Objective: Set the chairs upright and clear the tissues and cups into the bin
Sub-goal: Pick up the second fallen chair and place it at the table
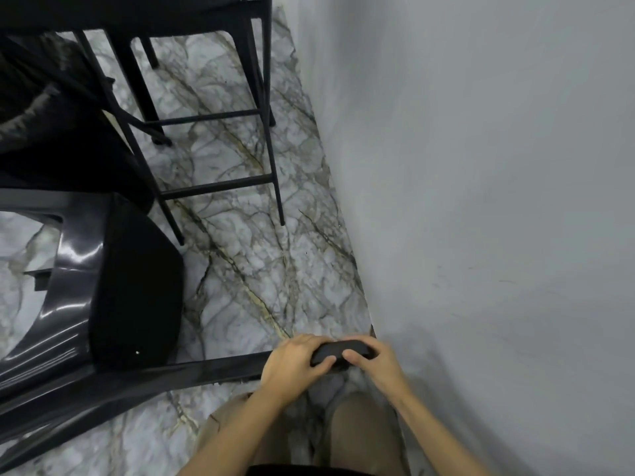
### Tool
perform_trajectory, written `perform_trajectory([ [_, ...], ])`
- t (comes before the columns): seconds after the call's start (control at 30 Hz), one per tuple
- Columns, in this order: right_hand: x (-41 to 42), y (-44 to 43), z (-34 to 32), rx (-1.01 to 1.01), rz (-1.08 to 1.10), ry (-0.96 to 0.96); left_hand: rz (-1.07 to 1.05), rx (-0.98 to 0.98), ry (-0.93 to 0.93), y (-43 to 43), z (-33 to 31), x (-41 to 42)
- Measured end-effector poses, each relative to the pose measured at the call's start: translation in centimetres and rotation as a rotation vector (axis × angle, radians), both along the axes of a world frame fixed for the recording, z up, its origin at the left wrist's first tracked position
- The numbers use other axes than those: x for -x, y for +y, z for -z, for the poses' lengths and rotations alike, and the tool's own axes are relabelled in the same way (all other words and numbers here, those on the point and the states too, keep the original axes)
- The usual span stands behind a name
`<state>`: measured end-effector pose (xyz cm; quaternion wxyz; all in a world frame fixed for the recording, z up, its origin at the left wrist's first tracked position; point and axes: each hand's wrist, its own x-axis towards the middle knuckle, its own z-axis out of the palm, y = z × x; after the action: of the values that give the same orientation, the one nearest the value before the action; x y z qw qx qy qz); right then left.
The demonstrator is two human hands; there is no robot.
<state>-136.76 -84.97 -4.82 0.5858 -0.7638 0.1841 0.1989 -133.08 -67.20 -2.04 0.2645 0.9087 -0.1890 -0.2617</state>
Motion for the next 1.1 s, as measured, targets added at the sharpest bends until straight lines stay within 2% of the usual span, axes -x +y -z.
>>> perform_trajectory([
  [0.23, -0.1, 3.2, -14.0, 0.001, -0.005, -0.11, -0.177, 0.182, -0.011, 3.4, -12.6, 1.1],
  [0.6, 1.2, 6.3, -35.9, 0.229, -0.11, -0.293, -0.342, 0.505, -0.055, 6.3, -29.9, 4.0],
  [0.8, 3.6, 12.6, -42.0, 0.376, -0.108, -0.321, -0.399, 0.644, -0.107, 12.1, -34.1, 6.5],
  [0.97, 5.5, 20.2, -46.4, 0.367, -0.18, -0.331, -0.427, 0.758, -0.105, 20.3, -36.9, 8.5],
  [1.1, 7.6, 27.2, -48.9, 0.345, -0.277, -0.417, -0.41, 0.746, -0.169, 28.2, -39.7, 10.4],
])
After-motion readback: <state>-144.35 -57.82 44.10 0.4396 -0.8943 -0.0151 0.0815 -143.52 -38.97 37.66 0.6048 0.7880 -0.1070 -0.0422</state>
